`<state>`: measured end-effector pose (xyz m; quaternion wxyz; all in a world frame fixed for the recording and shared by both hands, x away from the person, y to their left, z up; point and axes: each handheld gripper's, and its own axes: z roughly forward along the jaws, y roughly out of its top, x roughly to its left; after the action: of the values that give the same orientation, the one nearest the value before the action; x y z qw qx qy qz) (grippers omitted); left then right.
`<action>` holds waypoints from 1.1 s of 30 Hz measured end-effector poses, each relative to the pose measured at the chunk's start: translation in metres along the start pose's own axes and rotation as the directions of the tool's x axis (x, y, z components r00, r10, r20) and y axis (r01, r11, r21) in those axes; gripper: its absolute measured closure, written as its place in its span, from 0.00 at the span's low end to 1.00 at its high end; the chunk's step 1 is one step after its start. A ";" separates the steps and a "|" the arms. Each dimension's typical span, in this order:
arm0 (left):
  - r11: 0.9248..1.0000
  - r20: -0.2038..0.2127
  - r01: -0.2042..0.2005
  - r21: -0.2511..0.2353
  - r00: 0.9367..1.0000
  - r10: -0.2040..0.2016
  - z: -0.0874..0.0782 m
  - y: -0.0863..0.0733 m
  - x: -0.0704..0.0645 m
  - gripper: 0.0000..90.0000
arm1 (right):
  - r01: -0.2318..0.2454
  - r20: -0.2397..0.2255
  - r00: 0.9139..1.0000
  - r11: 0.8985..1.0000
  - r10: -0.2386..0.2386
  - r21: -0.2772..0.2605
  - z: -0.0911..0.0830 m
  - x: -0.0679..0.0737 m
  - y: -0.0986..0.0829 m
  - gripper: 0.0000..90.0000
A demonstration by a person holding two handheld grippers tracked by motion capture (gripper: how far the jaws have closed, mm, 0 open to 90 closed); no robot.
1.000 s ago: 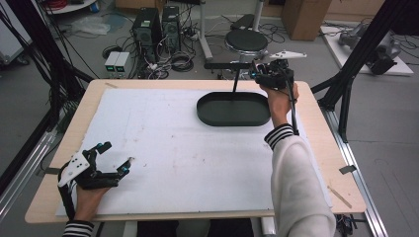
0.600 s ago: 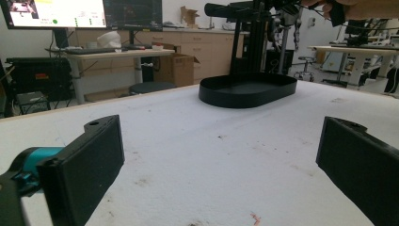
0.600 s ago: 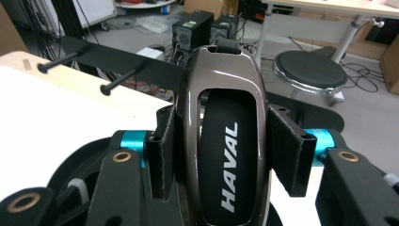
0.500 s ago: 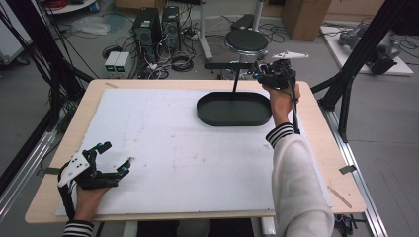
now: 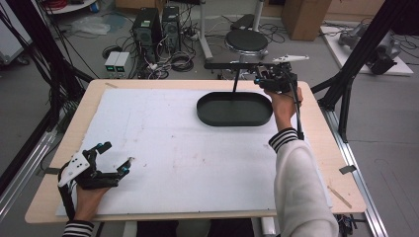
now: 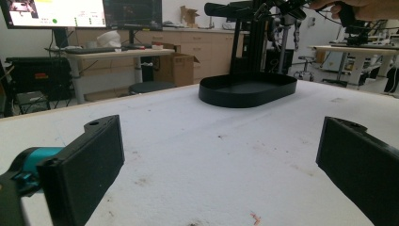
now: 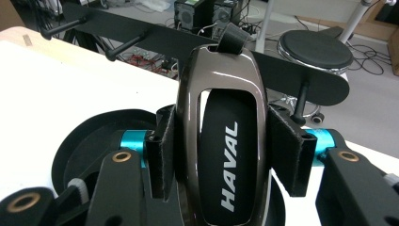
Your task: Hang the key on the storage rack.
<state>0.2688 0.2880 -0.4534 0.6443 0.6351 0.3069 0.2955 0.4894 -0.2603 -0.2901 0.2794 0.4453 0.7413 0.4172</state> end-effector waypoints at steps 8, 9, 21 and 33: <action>1.000 0.001 -0.001 0.000 1.000 0.001 0.000 0.000 0.000 0.02 | -0.024 0.002 1.000 1.000 0.024 0.012 0.005 -0.006 -0.026 0.53; 1.000 0.000 -0.001 -0.001 1.000 0.001 0.000 0.000 0.000 0.02 | -0.024 0.002 1.000 1.000 0.024 0.012 0.005 -0.006 -0.026 0.53; 1.000 0.002 0.003 -0.001 1.000 -0.003 0.000 0.000 0.000 0.02 | -0.055 -0.010 0.998 0.997 0.056 0.048 0.024 -0.013 -0.045 0.53; 1.000 0.004 -0.001 0.001 1.000 0.001 0.000 0.000 0.000 0.02 | -0.054 -0.017 0.998 0.996 0.055 0.069 0.041 -0.018 -0.053 0.51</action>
<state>0.2689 0.2880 -0.4533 0.6445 0.6361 0.3054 0.2945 0.5073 -0.2743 -0.3555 0.2455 0.4708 0.7453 0.4032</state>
